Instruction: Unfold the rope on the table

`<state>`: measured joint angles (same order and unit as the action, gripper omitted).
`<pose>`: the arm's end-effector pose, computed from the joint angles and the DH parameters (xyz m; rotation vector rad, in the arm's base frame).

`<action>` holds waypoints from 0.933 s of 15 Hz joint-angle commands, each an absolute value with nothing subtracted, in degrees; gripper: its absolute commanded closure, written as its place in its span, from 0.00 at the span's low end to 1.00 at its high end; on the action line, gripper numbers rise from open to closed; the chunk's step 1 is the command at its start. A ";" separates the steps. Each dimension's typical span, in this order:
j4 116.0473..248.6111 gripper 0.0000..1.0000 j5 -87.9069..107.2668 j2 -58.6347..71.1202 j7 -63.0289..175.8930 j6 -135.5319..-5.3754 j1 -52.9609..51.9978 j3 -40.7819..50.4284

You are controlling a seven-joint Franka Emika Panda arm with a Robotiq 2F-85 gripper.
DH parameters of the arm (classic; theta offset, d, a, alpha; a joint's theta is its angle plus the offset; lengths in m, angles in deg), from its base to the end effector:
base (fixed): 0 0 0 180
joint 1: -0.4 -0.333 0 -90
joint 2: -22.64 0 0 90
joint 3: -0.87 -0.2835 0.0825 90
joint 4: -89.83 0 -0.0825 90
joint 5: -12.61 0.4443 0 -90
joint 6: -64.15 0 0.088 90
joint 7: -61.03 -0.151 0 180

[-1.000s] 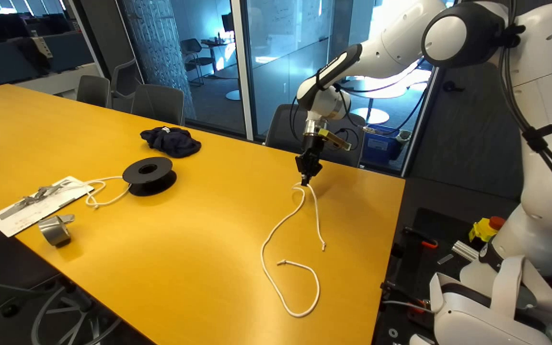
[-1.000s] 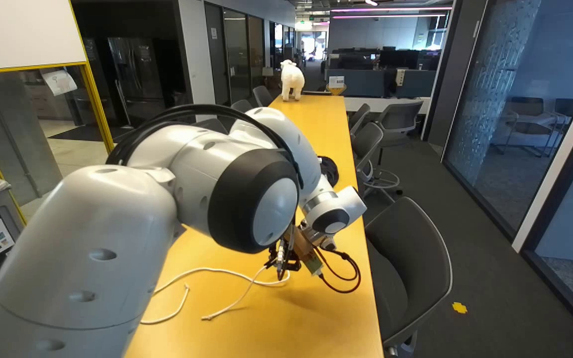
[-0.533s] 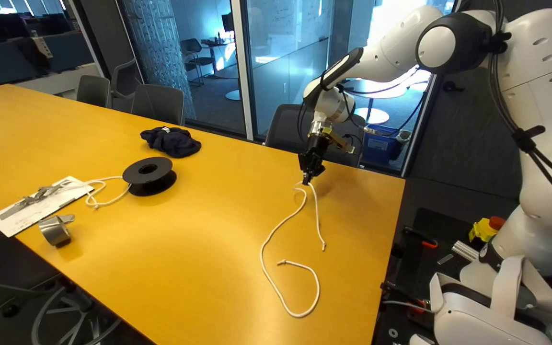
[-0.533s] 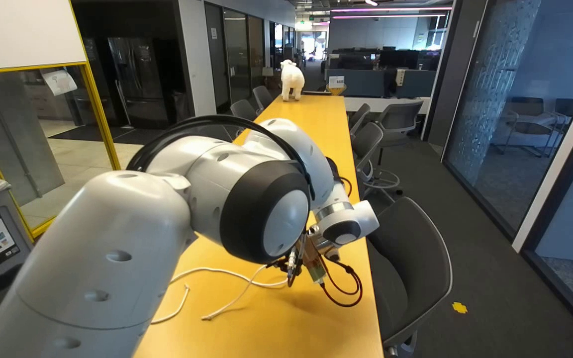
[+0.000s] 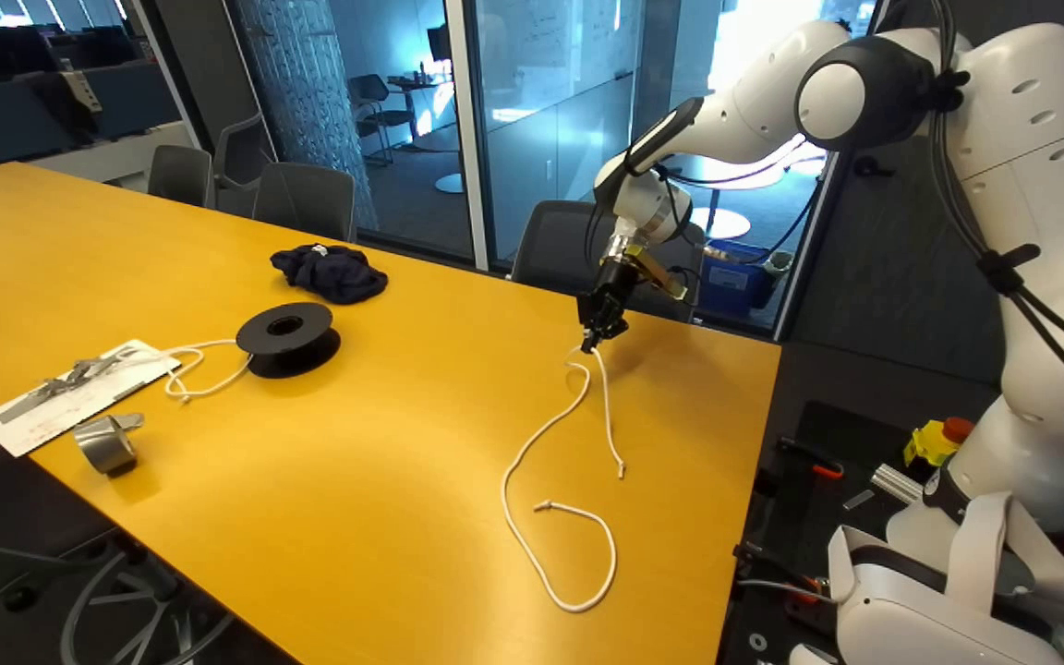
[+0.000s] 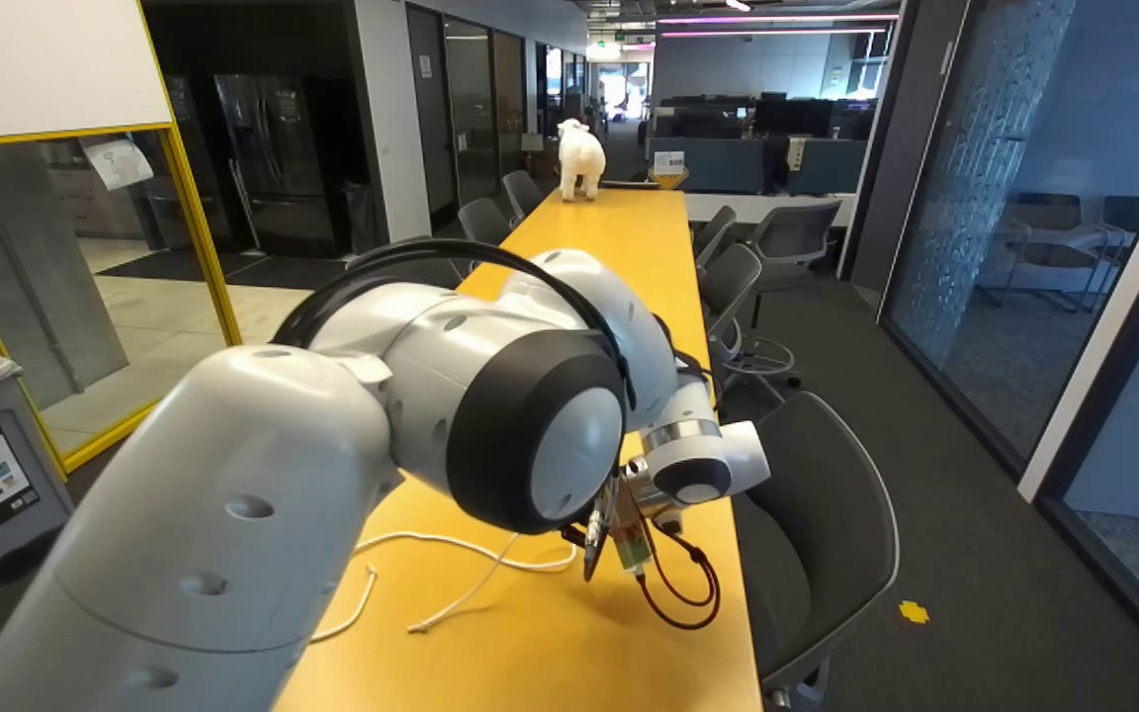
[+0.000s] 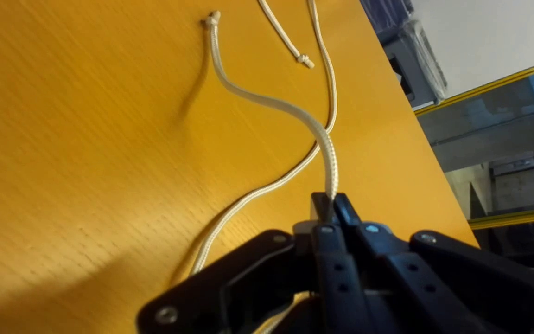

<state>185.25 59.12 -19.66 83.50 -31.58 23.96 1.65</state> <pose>0.5966 -0.1575 0.0716 -2.1180 0.4735 0.4045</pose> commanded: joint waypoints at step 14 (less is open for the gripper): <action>194.96 0.99 70.80 -17.02 88.86 -39.80 23.74 7.50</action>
